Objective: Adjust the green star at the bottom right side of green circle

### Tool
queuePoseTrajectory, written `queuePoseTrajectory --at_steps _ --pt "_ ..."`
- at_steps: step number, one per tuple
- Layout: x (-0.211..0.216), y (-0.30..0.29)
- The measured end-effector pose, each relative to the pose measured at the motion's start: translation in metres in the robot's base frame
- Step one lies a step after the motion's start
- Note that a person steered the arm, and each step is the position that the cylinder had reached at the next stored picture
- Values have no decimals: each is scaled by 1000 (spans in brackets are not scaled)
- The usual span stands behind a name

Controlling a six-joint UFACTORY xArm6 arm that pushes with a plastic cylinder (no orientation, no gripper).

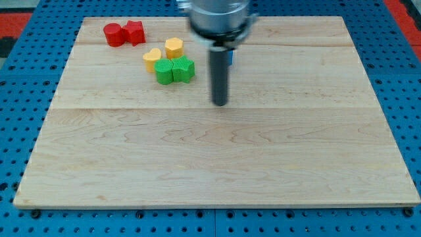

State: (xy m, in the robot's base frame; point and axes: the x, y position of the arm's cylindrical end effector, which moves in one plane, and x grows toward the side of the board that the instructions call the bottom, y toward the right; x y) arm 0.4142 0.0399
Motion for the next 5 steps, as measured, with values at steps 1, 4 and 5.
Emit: queuePoseTrajectory --at_steps 1,4,5 --pt "-36 -11" --pt "-98 -58" --pt "-77 -64"
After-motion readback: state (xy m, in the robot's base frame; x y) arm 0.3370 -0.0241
